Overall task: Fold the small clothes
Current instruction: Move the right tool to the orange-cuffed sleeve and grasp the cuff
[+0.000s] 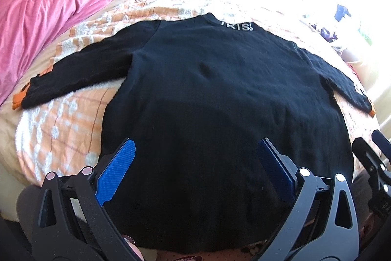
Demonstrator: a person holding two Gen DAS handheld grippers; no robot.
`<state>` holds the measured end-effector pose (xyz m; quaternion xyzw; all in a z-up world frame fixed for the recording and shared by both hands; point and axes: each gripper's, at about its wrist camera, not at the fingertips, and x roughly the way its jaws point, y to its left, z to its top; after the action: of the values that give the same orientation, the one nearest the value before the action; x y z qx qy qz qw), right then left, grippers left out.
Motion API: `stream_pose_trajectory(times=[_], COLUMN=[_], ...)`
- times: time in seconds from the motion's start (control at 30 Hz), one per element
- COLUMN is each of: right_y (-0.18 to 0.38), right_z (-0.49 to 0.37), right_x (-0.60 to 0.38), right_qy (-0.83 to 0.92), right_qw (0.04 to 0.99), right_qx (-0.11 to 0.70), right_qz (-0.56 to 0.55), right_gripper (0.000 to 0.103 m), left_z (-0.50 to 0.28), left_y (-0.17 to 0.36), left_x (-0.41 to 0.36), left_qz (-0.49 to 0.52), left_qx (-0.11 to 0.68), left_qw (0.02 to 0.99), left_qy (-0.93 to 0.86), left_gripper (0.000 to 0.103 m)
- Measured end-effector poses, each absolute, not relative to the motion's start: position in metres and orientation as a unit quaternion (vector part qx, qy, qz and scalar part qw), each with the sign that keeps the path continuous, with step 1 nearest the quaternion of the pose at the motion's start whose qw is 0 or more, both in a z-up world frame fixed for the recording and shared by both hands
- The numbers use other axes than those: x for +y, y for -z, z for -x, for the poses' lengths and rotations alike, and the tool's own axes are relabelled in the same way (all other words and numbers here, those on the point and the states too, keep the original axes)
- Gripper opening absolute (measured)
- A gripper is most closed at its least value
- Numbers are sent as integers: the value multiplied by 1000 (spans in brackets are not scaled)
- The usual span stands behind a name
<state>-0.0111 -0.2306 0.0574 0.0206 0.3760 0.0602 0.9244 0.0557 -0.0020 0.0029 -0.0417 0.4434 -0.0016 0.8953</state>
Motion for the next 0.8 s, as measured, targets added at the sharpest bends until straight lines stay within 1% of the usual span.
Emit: stream_pose_trajectory(times=[0.23,0.8], right_y=[-71,-113], right_z=[-17,-98], right_x=[-235,-252], right_qy=[-52,-3], right_qw=[932,939], right_qx=[358,338], right_qz=[-29,-57], right_gripper=[99,99], left_z=[-75,-144], left_y=[-16,-42], left_x=[2,-8], left_qz=[68,69], left_qx=[433,429], left_qw=[899,900], left_qy=[3,-8], left_gripper=[94,94])
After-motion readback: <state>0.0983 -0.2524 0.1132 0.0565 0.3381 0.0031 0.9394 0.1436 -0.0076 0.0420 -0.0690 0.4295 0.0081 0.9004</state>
